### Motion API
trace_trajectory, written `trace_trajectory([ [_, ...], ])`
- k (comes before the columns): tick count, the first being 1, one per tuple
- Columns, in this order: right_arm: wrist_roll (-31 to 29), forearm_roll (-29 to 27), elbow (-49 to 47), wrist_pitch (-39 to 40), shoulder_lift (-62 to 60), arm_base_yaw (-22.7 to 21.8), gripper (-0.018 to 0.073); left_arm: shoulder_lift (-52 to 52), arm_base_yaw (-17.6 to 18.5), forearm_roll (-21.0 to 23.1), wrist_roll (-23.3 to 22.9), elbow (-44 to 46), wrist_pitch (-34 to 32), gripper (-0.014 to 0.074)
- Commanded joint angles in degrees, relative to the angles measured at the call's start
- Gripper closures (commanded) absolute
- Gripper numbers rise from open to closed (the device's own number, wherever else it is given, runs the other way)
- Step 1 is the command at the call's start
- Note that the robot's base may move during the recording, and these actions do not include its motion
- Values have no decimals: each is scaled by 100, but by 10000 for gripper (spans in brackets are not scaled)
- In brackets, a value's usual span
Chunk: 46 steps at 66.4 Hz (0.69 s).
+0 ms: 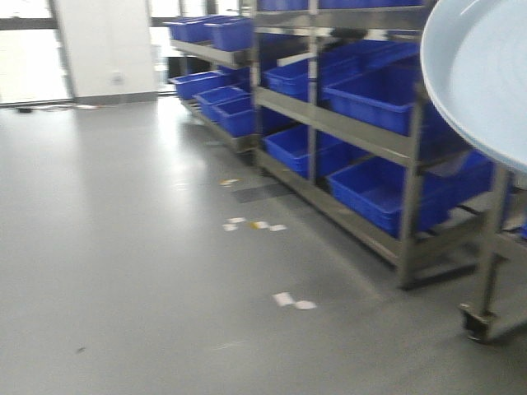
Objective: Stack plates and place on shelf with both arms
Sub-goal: 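Drive the base away from the table holding the plates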
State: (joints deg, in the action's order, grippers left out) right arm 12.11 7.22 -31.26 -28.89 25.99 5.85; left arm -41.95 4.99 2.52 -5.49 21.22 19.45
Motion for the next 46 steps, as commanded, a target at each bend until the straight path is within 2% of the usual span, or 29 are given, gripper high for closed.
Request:
trace_trajectory([
  [1,-23,43,-172,576,3,-43,502,18,-21,7,-51,160,-431,513],
  [46,-23,43,-172,564,3,-43,502,18,-21,7,-51,160,-431,513],
])
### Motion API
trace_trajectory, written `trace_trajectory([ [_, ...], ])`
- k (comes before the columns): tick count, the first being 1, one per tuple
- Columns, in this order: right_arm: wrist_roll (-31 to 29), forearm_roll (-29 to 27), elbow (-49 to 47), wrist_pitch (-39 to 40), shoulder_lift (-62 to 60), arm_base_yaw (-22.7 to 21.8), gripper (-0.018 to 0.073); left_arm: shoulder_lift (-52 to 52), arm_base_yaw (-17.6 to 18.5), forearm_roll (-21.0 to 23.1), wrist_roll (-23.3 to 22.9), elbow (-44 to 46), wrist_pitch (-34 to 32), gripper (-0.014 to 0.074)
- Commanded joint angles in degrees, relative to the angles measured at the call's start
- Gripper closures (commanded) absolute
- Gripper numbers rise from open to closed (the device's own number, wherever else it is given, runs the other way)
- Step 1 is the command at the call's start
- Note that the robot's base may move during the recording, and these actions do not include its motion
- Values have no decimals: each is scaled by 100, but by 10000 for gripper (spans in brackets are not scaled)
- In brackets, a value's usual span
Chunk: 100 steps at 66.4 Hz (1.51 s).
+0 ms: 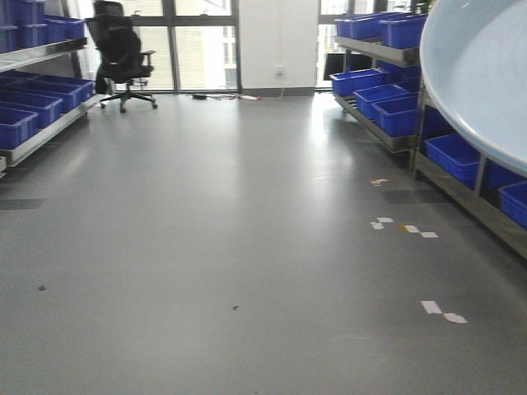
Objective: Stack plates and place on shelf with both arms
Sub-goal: 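Drive the base away from the table holding the plates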
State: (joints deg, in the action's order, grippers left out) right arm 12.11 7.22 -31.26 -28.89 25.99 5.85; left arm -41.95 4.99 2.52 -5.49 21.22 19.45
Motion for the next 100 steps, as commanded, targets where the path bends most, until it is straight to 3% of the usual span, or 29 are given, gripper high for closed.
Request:
trace_trajectory([
  [1,-23,43,-172,564,3,-43,502,18,-21,7,-51,160,-431,513],
  [100,-23,43,-172,564,3,-43,502,18,-21,7,-51,160,-431,513],
])
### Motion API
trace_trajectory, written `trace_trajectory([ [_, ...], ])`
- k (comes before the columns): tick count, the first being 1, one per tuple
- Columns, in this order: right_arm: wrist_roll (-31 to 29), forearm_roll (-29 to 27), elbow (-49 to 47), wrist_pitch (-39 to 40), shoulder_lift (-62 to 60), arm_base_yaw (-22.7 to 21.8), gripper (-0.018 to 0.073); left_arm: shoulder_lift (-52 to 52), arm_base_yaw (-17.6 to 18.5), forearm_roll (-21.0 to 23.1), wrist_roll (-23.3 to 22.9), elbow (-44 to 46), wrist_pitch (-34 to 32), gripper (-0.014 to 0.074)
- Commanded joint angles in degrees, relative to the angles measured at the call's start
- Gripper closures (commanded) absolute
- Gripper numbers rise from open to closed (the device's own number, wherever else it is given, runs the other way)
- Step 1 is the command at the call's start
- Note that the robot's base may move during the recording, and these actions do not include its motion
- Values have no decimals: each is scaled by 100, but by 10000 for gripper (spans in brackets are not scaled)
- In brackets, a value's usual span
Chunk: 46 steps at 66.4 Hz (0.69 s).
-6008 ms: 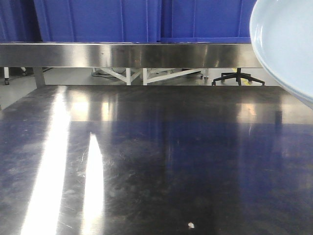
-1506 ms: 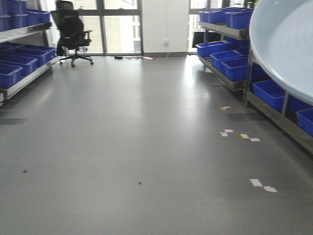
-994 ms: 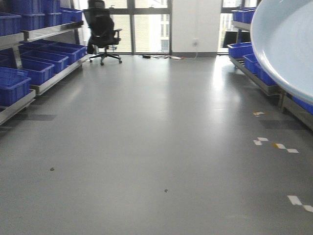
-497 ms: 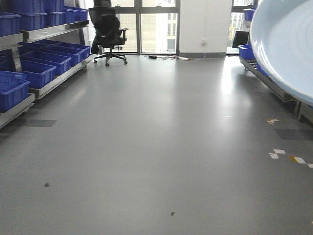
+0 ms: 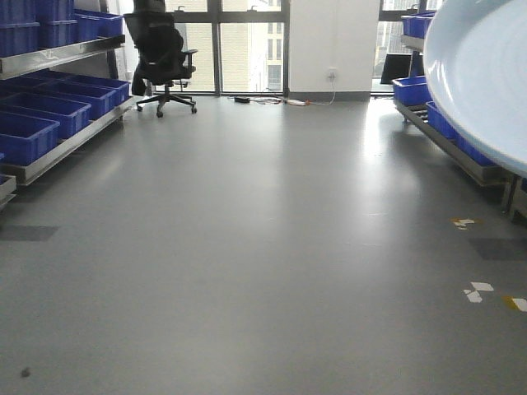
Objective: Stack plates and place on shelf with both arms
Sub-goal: 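Drive the base away from the table holding the plates, then turn and drive the base up to the shelf of blue bins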
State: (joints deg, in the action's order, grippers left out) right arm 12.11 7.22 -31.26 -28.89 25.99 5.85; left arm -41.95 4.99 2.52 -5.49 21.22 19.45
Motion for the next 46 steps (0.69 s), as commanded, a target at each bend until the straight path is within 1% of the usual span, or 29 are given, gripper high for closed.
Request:
trace_trajectory([
  [1,-23,43,-172,564,3,-43,502,18,-21,7,-51,160,-431,513],
  [46,-23,43,-172,563,3,-43,502,18,-21,7,-51,160,-431,513],
])
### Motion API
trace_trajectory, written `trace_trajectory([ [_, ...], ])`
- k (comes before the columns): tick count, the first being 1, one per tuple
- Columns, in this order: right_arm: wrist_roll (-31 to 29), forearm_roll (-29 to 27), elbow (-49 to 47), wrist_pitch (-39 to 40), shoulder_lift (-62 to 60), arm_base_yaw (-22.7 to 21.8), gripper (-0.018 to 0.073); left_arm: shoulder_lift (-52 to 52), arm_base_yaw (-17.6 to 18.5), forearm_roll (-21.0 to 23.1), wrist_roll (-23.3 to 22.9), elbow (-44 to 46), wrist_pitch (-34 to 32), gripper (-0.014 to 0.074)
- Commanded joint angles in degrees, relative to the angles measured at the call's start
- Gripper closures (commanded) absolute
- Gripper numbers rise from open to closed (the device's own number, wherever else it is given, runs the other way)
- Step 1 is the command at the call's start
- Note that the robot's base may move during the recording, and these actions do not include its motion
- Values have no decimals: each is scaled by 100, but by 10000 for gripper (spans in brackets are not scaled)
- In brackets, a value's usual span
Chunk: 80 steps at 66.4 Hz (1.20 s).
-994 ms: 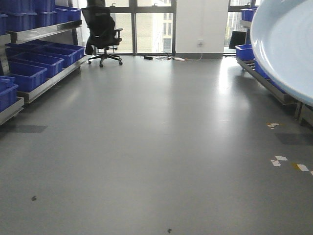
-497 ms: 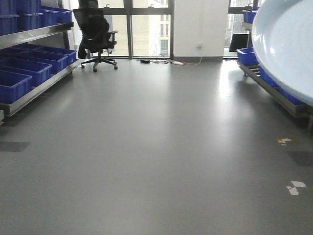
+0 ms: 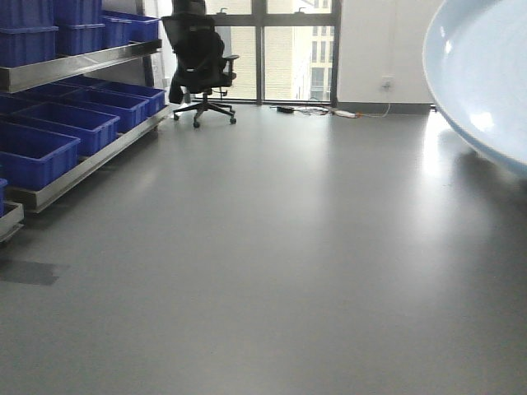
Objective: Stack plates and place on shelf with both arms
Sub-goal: 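Turn and drive the base up to the shelf of blue bins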
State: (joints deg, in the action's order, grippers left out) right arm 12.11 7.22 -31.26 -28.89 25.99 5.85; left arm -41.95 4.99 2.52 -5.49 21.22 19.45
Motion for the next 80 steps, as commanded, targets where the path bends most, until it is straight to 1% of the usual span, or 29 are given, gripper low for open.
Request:
trace_trajectory([
  [1,-23,43,-172,563,3,-43,502,18,-21,7,-51,160,-431,513],
  [80,-23,43,-172,561,3,-43,502,18,-21,7,-51,160,-452,513],
])
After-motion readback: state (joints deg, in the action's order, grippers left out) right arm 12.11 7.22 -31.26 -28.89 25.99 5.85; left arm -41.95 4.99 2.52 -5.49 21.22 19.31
